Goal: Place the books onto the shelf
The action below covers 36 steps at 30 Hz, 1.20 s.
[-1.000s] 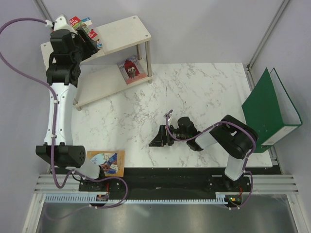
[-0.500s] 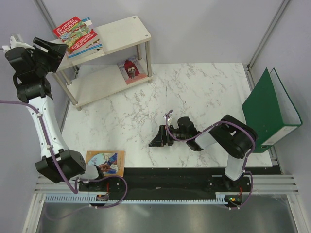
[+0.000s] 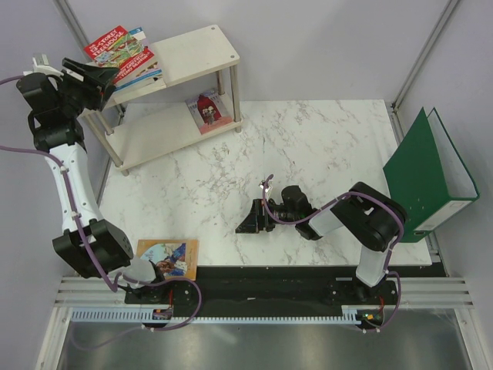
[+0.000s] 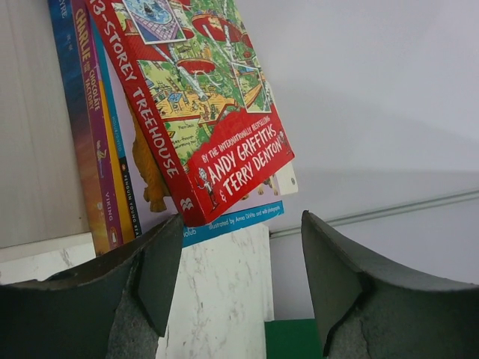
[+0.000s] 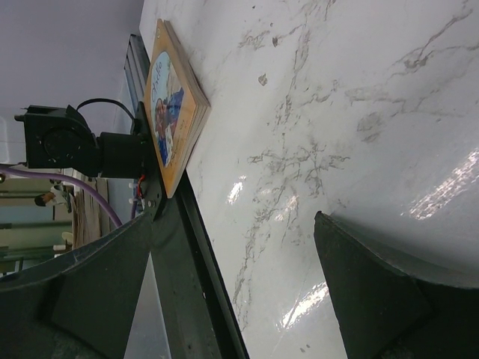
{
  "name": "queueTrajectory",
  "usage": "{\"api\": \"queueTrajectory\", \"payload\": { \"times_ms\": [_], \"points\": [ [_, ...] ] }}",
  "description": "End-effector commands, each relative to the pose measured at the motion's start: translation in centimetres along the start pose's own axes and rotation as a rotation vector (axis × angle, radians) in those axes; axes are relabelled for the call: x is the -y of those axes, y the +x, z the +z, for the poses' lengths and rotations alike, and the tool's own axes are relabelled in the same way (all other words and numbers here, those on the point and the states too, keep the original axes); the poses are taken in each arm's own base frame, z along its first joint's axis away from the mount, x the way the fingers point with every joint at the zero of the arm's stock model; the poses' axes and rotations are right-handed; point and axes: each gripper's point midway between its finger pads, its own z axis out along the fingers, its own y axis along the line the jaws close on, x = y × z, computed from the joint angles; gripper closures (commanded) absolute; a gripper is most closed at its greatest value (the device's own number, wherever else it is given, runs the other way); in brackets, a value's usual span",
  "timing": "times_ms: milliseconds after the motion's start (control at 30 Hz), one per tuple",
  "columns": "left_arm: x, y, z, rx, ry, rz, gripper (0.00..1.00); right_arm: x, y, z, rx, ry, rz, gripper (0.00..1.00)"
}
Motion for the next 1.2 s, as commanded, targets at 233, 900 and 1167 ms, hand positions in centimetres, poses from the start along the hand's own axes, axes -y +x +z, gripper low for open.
{"api": "queueTrajectory", "payload": {
  "times_ms": [233,900,1167],
  "points": [
    [-0.9,0.7,-1.4,0.008,-0.128,0.078,0.28,6.2,6.3,-1.2,-0.162,0.228,0.167,0.02],
    [0.5,2.3,2.2,0.012,-0.191,0.210,0.29,6.2,6.4,-1.2,-0.167,0.226,0.171,0.02],
    [0.0,0.7,1.8,0.092,-0.250,0.225,0.29,6.1,6.3,-1.2,-0.165,0.224,0.170,0.02]
  ]
}}
